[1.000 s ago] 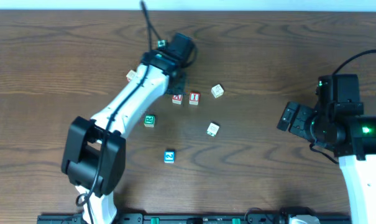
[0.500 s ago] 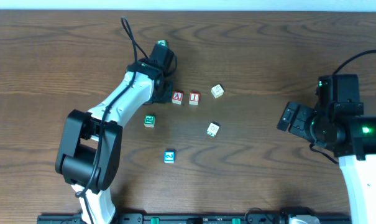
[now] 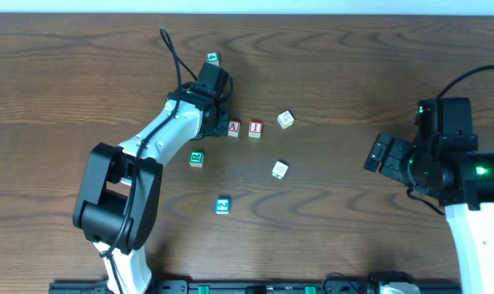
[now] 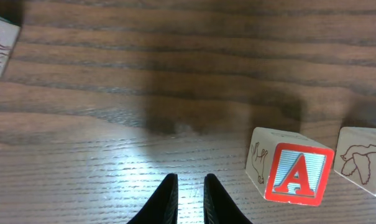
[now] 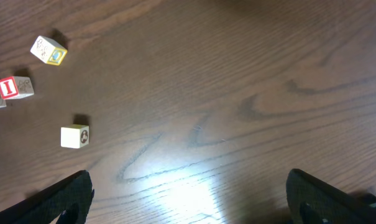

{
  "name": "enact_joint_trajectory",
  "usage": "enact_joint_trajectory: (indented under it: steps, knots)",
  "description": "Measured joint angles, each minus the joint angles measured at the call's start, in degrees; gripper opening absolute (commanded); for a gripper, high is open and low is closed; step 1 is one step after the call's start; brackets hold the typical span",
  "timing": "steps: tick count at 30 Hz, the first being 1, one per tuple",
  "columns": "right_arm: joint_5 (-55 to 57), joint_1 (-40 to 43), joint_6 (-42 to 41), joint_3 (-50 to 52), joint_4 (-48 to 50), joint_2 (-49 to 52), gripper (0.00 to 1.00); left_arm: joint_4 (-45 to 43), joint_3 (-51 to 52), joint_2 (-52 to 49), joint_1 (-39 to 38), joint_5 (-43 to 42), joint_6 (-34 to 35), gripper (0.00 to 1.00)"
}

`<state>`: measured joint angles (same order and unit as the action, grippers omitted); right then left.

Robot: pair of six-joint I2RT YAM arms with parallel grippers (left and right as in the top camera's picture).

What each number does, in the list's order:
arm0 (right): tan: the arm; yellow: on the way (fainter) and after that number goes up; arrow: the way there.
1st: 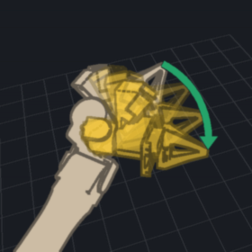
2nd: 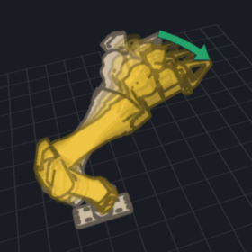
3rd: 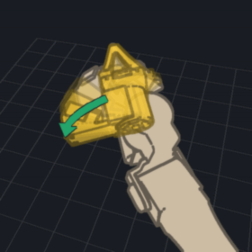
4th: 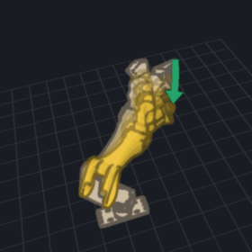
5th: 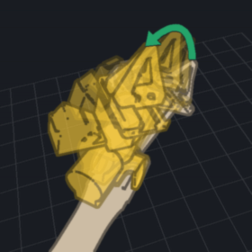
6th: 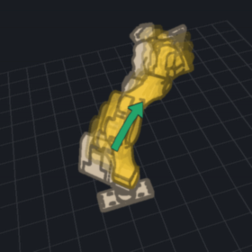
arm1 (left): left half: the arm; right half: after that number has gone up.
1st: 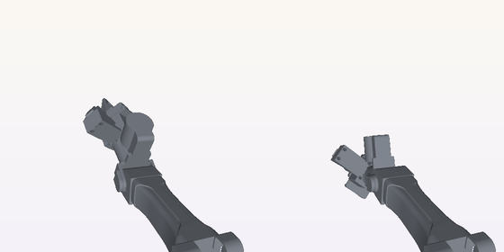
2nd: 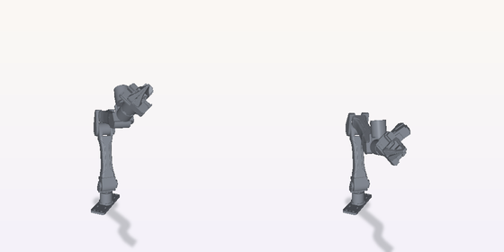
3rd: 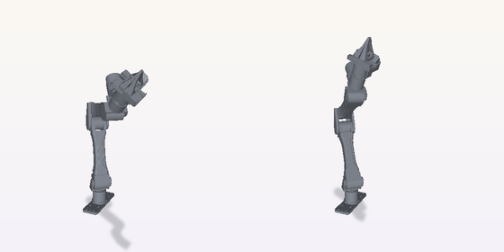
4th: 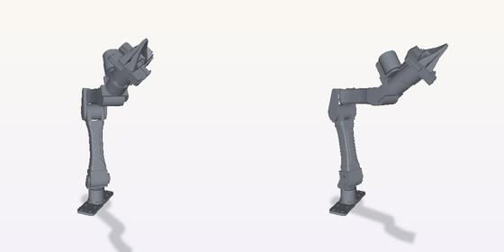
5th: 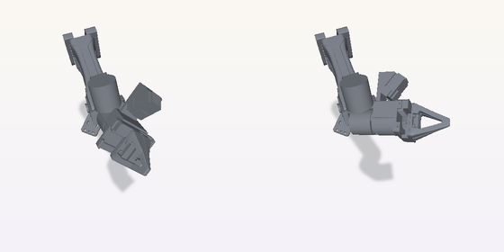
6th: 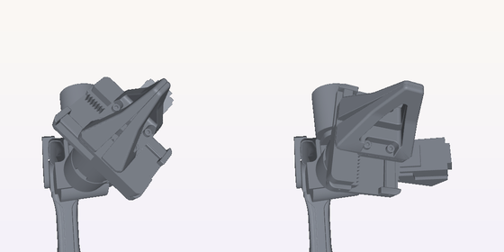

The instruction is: Spell out Ai2

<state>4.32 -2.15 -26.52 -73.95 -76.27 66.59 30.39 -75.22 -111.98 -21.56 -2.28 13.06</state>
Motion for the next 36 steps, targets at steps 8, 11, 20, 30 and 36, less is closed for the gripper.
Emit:
enact_joint_trajectory:
  steps: [8, 11, 20, 30, 36]
  knots:
    - [0.0, 0.0, 0.0, 0.0, 0.0, 0.0, 0.99, -3.3, 1.5, 0.0, -1.8, -0.4, 0.0, 0.15]
    - [0.0, 0.0, 0.0, 0.0, 0.0, 0.0, 0.99, -3.9, 1.5, 0.0, -2.5, -0.4, 0.0, 0.15]
    - [0.0, 0.0, 0.0, 0.0, 0.0, 0.0, 0.99, -4.2, 1.5, 0.0, -4.3, -0.5, 0.0, 0.15]
    - [0.0, 0.0, 0.0, 0.0, 0.0, 0.0, 0.99, -5.0, 1.5, 0.0, -4.4, -0.5, 0.4, 0.16]
    - [0.0, 0.0, 0.0, 0.0, 0.0, 0.0, 0.99, -5.0, 1.5, 0.0, -4.4, -0.8, 0.7, 0.18]
